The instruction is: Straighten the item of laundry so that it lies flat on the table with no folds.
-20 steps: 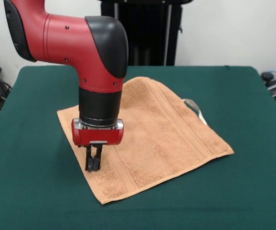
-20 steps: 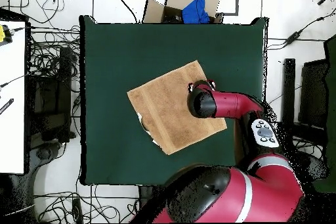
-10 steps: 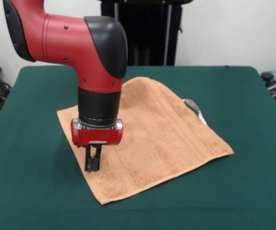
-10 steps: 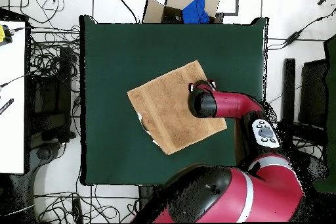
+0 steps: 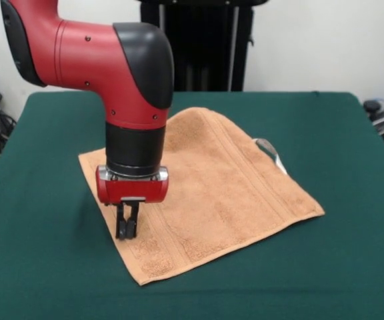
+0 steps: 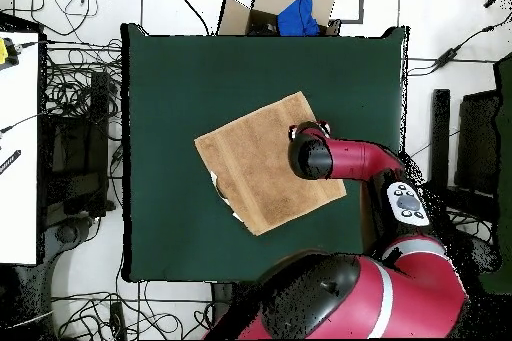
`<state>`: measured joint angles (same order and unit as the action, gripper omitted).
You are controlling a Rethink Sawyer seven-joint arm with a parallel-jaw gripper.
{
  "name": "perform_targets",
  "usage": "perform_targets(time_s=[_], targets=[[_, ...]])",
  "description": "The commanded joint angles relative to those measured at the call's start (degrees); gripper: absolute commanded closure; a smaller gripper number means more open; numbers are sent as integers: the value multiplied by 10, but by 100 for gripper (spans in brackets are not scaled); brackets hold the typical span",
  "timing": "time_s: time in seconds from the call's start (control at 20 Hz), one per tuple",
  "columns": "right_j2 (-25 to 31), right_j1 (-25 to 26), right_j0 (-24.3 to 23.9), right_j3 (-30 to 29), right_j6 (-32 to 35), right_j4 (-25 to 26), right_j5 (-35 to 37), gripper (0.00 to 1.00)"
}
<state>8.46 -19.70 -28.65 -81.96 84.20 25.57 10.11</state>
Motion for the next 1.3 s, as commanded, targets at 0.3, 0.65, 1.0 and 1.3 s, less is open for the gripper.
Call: perform_targets(time_s=[0.3,0.65,1.0,1.3], targets=[[33,67,-40,49,2,28,20,100],[48,84,-52,74,-17,36,24,100],[60,94,-60,98,-30,43,33,100],[64,98,-62,104,-29,46,33,100]])
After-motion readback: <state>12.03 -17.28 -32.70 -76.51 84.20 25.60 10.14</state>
